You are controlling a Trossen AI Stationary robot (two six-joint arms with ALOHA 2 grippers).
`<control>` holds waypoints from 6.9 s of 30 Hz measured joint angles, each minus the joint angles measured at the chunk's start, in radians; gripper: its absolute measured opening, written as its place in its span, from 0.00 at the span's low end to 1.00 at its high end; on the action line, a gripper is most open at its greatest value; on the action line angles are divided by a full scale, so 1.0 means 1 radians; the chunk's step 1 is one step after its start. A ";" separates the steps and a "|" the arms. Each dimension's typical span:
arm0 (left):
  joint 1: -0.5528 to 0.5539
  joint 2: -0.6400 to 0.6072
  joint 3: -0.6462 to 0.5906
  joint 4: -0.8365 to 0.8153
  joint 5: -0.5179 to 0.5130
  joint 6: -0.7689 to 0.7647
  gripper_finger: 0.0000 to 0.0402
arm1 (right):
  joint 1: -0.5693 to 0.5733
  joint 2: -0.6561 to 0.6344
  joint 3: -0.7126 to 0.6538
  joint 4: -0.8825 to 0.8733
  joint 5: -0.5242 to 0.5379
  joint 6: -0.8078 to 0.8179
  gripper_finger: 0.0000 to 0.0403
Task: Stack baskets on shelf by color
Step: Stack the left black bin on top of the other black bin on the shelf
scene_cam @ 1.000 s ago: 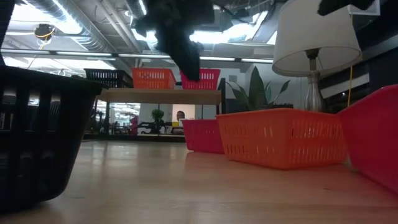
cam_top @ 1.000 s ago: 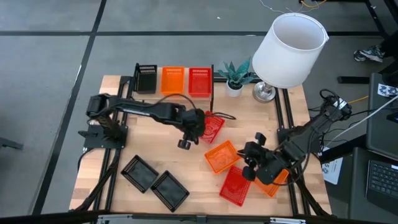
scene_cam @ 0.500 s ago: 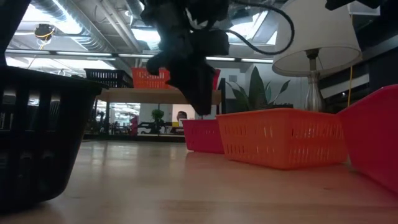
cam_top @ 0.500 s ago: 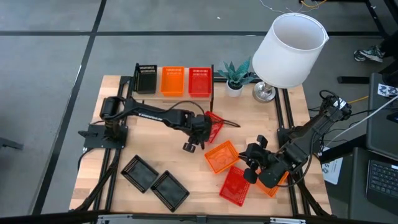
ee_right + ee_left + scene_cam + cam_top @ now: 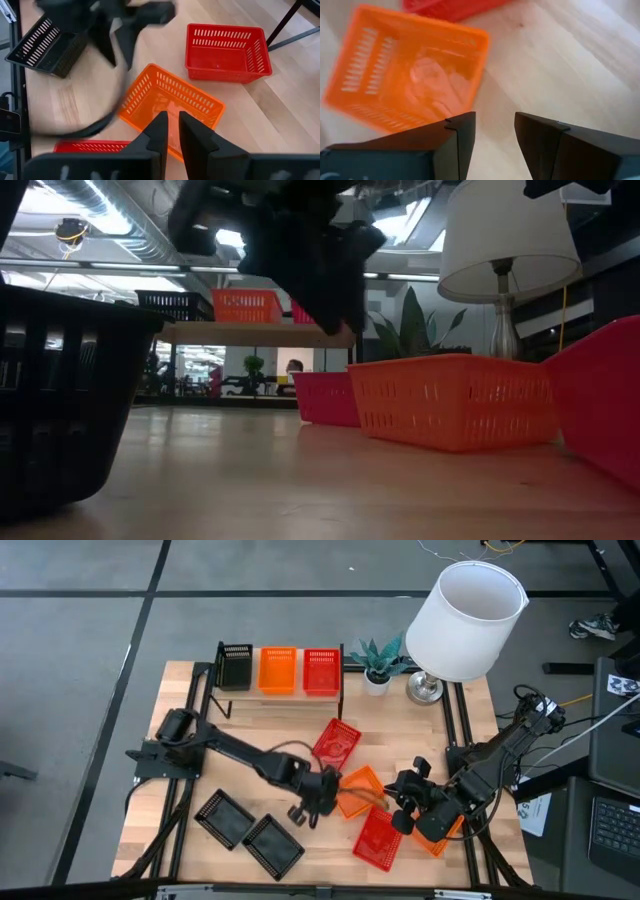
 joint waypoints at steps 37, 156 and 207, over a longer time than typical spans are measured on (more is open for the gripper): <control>-0.310 -0.100 0.133 -0.838 -0.031 -1.240 0.32 | 0.000 0.001 0.000 0.017 -0.011 0.019 0.11; -0.055 -0.512 0.448 -1.145 -0.589 -0.948 0.00 | 0.000 0.001 0.001 0.018 -0.194 -0.134 0.11; 0.865 -0.710 -0.021 -1.049 -0.346 0.010 0.00 | 0.000 0.001 0.001 0.030 -0.134 -0.161 0.11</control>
